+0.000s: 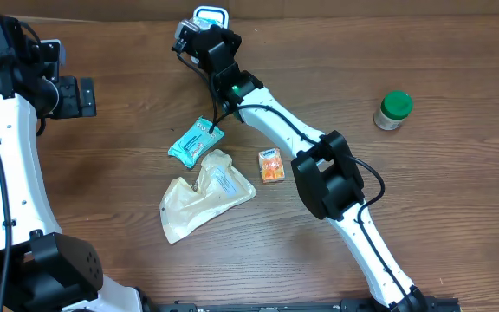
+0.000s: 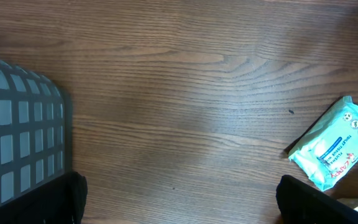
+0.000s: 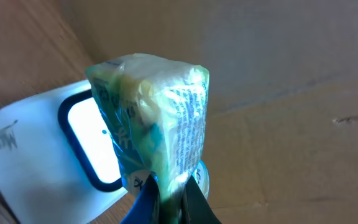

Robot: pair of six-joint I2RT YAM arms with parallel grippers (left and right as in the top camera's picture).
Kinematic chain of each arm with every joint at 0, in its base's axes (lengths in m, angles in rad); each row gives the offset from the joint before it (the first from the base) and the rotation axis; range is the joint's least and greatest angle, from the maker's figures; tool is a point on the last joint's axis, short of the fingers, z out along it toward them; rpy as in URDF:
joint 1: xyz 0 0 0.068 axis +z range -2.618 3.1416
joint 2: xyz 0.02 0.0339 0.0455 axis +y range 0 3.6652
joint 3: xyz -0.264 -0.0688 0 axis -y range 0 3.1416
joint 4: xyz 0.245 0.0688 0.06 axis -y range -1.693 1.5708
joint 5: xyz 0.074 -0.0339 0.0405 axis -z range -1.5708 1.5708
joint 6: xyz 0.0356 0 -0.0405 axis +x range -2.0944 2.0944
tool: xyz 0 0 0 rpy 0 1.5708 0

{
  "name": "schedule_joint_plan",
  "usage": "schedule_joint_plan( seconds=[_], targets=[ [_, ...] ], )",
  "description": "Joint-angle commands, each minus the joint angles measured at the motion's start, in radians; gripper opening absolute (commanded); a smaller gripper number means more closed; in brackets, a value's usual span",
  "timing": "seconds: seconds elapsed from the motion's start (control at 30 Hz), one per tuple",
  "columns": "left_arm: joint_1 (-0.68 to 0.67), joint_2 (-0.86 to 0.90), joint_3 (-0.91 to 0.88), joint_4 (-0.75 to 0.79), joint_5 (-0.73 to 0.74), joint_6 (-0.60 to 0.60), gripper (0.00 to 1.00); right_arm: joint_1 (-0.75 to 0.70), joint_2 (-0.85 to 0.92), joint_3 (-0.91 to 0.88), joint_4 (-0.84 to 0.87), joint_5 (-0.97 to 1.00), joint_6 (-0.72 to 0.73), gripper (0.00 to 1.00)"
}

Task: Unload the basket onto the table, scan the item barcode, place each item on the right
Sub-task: 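Lift the tissue pack and hold it in front of the scanner, then carry the tissue pack right and set it down near the bottle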

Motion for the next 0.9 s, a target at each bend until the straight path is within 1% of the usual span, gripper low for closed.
schedule_joint_plan(
  seconds=[0.0,0.1,0.17,0.27,0.43,0.57,0.67,0.7,0.77,0.8,0.87],
  targets=[
    [-0.005,0.002,-0.001,-0.001,0.0,-0.018,1.0,-0.007,-0.018,0.008,0.006,0.013,-0.038,0.04],
    [-0.005,0.002,-0.001,-0.001,0.0,-0.018,1.0,-0.007,-0.019,0.008,0.005,0.013,-0.033,0.04],
    [-0.005,0.002,-0.001,-0.001,0.0,-0.018,1.0,-0.008,-0.033,0.008,-0.008,0.013,-0.002,0.04],
    [-0.005,0.002,-0.001,-0.001,0.0,-0.018,1.0,-0.02,-0.102,0.008,-0.053,-0.001,0.152,0.04],
    [-0.005,0.002,-0.001,-0.001,0.0,-0.018,1.0,-0.033,-0.253,0.009,-0.207,-0.116,0.391,0.04],
    [-0.005,0.002,-0.001,-0.001,0.0,-0.018,1.0,-0.044,-0.406,0.009,-0.405,-0.285,0.606,0.04],
    [-0.005,0.002,-0.001,-0.001,0.0,-0.018,1.0,-0.068,-0.531,0.009,-0.592,-0.434,0.845,0.04],
    [-0.005,0.002,-0.001,-0.001,0.0,-0.018,1.0,-0.073,-0.55,0.009,-0.626,-0.453,0.888,0.04],
    [-0.005,0.002,-0.001,-0.001,0.0,-0.018,1.0,-0.104,-0.624,0.009,-0.784,-0.528,1.062,0.04],
    [-0.005,0.002,-0.001,-0.001,0.0,-0.018,1.0,-0.116,-0.644,0.009,-0.838,-0.553,1.106,0.04],
    [-0.005,0.002,-0.001,-0.001,0.0,-0.018,1.0,-0.159,-0.692,0.009,-1.017,-0.633,1.194,0.04]
  ],
)
